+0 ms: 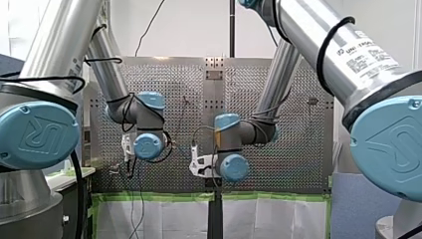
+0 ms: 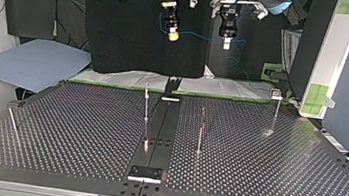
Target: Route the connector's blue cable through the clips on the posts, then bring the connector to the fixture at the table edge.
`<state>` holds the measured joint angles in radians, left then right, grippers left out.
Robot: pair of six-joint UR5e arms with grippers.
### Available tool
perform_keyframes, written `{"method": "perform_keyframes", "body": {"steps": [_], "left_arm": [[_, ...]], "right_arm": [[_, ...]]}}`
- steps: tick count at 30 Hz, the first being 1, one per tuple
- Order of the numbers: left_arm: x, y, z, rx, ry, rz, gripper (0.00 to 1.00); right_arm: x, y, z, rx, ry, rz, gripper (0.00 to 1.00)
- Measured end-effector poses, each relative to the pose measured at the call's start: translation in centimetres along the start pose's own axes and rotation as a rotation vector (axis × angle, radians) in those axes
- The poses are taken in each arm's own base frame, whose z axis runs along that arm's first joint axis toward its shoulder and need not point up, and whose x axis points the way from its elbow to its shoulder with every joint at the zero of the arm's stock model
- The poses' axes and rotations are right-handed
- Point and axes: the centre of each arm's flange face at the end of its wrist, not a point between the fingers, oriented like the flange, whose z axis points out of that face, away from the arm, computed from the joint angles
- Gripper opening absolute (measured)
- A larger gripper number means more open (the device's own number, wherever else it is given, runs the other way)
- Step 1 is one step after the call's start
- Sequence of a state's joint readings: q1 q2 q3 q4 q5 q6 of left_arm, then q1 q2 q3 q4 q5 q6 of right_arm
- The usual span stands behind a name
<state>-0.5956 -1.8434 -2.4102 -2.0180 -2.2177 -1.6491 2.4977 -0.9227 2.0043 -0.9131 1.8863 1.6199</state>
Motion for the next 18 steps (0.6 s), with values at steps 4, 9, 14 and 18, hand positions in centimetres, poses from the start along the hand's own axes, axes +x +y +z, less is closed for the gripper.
{"method": "perform_keyframes", "body": {"steps": [4, 9, 14, 18], "left_arm": [[-1.2, 0.0, 0.4, -0.022, -0.012, -0.009, 0.00], [-2.5, 0.2, 0.4, -0.047, -0.019, -0.011, 0.00], [-4.1, 0.3, 0.5, -0.052, -0.043, -0.023, 0.00], [-4.7, 0.3, 0.5, -0.052, -0.057, -0.031, 0.00]], "right_arm": [[2.0, 0.9, 0.3, -0.019, 0.003, 0.045, 0.00], [4.7, 1.9, 1.0, -0.043, 0.017, 0.070, 0.00], [7.4, 2.5, 1.5, -0.049, 0.034, 0.077, 0.00], [9.2, 2.8, 1.6, -0.035, 0.041, 0.079, 0.00]]}}
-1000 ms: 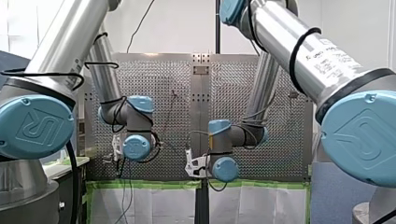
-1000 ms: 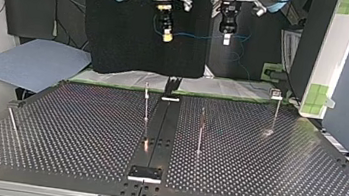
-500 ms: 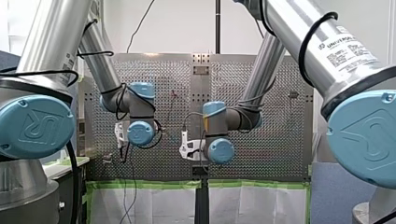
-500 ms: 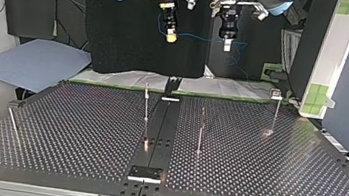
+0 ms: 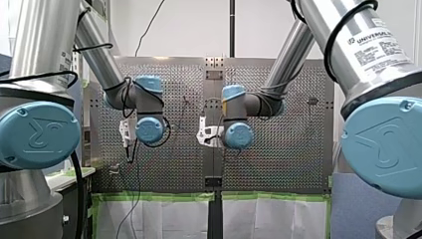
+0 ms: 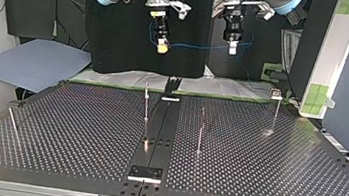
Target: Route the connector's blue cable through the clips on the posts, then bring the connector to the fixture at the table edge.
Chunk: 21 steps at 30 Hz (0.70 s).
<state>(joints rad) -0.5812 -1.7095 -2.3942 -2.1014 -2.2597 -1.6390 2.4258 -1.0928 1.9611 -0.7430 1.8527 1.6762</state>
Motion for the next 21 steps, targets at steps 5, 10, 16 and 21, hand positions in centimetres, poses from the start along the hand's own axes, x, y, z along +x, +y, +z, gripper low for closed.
{"method": "perform_keyframes", "body": {"steps": [5, 10, 16, 21], "left_arm": [[-0.2, -0.1, 0.2, 0.001, -0.004, 0.000, 0.00], [-0.7, -0.6, 1.0, 0.002, -0.004, 0.005, 0.00], [-1.5, -1.3, 2.2, -0.005, -0.009, 0.003, 0.00], [-2.1, -1.7, 3.2, -0.007, -0.014, -0.003, 0.00]], "right_arm": [[2.3, 0.3, 0.4, 0.007, 0.014, 0.005, 0.00], [4.6, 0.6, 0.7, 0.010, 0.030, 0.010, 0.00], [8.2, 1.0, 1.2, 0.011, 0.061, 0.018, 0.00], [11.0, 1.5, 1.5, 0.011, 0.099, 0.028, 0.00]]}}
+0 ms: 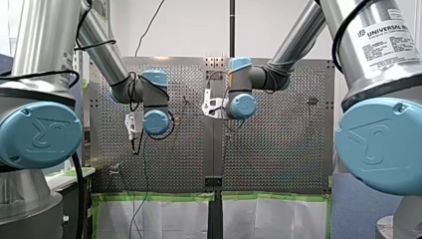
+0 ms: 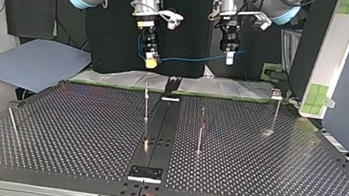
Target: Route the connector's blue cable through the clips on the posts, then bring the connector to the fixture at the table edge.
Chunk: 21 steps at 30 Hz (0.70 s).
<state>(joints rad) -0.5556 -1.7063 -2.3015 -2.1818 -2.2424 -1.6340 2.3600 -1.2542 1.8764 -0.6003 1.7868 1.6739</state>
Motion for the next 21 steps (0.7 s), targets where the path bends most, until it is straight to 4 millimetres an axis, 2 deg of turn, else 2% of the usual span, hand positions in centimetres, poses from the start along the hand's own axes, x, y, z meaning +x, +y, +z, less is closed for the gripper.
{"method": "perform_keyframes", "body": {"steps": [10, 16, 21], "left_arm": [[-1.5, -0.7, 2.7, -0.011, -0.017, -0.012, 0.00], [-2.8, -1.4, 4.5, -0.004, -0.023, -0.018, 0.00], [-3.8, -1.6, 6.1, -0.011, -0.028, -0.021, 0.00]], "right_arm": [[6.4, 1.6, 1.0, -0.013, 0.104, 0.023, 0.00], [10.0, 2.1, 0.9, -0.013, 0.165, 0.032, 0.00], [10.2, 2.7, 1.3, -0.020, 0.172, 0.029, 0.00]]}}
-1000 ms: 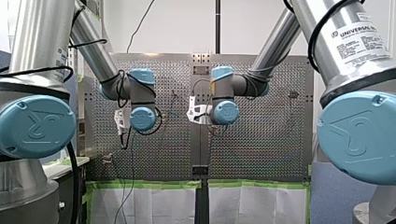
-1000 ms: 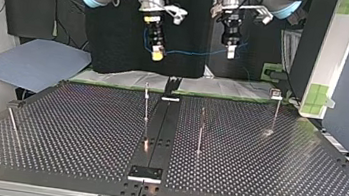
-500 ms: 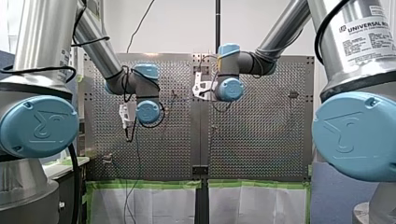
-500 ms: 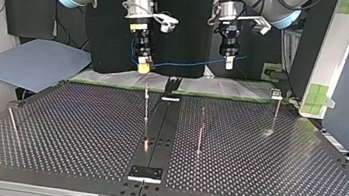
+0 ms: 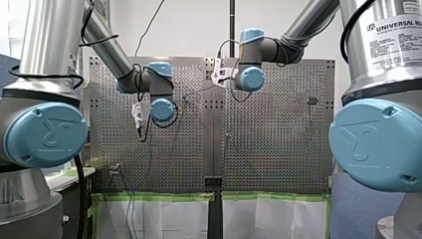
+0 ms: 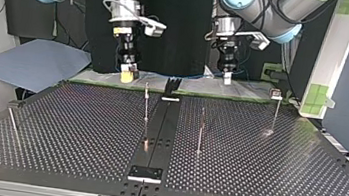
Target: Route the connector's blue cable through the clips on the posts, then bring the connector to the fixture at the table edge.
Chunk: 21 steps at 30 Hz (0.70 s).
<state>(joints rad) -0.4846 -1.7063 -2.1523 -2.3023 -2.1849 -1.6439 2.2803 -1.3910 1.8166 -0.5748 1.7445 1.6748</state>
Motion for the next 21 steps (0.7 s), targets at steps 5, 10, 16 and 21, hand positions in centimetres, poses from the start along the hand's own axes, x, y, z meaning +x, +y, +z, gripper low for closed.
{"method": "perform_keyframes", "body": {"steps": [5, 10, 16, 21], "left_arm": [[-1.0, -0.3, 1.6, 0.001, -0.016, -0.013, 0.00], [-1.3, 0.0, 2.5, 0.003, -0.023, -0.021, 0.00], [-1.0, 1.0, 3.9, 0.003, -0.018, -0.015, 0.00], [0.0, 2.1, 5.3, 0.001, 0.000, 0.000, 0.00]], "right_arm": [[-1.7, 0.7, 0.6, -0.012, -0.023, -0.007, 0.00], [-3.7, 1.2, 1.1, -0.021, -0.045, -0.012, 0.00], [-5.7, 2.0, 1.8, -0.027, -0.061, -0.013, 0.00], [-6.3, 2.7, 2.5, -0.035, -0.060, -0.011, 0.00]]}}
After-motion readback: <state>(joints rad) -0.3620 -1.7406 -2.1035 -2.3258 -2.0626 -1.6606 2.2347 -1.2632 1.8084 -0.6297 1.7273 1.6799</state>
